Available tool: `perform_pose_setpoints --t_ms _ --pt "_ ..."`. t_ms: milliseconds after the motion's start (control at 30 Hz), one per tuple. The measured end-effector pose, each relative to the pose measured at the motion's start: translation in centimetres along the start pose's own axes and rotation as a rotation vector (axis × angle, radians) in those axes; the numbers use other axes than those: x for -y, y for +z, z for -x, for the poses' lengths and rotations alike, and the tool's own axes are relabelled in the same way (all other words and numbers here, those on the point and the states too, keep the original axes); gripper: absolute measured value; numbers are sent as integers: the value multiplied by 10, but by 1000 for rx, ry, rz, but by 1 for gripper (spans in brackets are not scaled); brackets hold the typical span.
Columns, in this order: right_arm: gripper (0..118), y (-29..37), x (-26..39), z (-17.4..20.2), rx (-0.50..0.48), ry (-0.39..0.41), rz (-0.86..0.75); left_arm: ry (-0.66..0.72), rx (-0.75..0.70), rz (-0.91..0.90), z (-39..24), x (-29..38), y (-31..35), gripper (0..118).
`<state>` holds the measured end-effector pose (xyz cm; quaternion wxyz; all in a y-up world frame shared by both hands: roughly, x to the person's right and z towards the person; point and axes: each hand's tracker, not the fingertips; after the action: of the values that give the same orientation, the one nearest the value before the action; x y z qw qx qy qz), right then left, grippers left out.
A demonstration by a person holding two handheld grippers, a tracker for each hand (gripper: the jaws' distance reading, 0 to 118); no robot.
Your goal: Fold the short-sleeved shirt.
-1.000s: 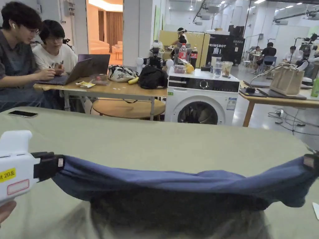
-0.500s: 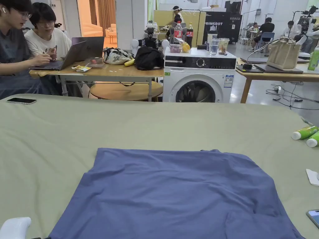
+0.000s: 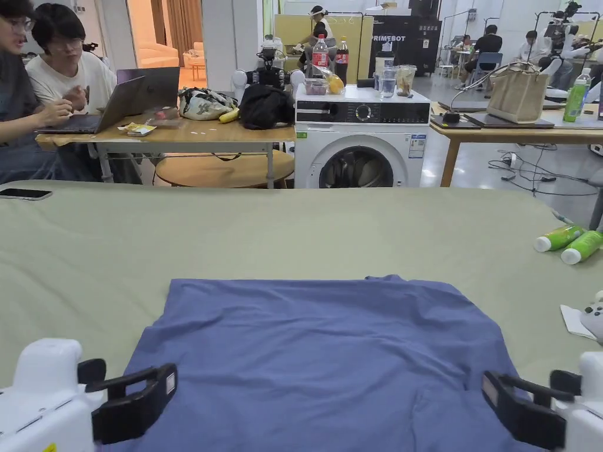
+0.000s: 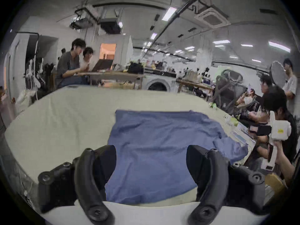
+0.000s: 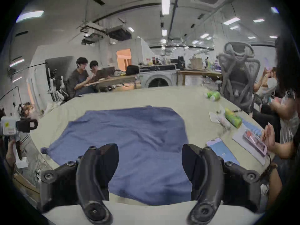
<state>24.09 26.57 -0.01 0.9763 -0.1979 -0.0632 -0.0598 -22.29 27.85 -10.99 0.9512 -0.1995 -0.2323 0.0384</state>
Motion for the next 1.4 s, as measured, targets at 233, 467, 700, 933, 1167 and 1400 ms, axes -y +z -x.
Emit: perform_pose_setpoints --t_ms 233,467,700,933,1167,1400 --pt "29 -10 8 32 -26 76 29 -20 -6 -50 -25 2 -9 59" --pt "0 -20 14 45 10 44 59 -127 -90 -24 -39 9 -18 0" --pt "0 -25 9 44 63 -2 42 -91 -101 -8 -35 11 -22 0" --pt "0 -13 13 42 34 44 61 -42 -40 94 17 8 -5 10" --pt "0 -5 24 35 7 17 90 -77 -147 300 85 39 0 52" --pt "0 0 19 31 -14 -9 99 27 -116 430 109 82 -25 59"
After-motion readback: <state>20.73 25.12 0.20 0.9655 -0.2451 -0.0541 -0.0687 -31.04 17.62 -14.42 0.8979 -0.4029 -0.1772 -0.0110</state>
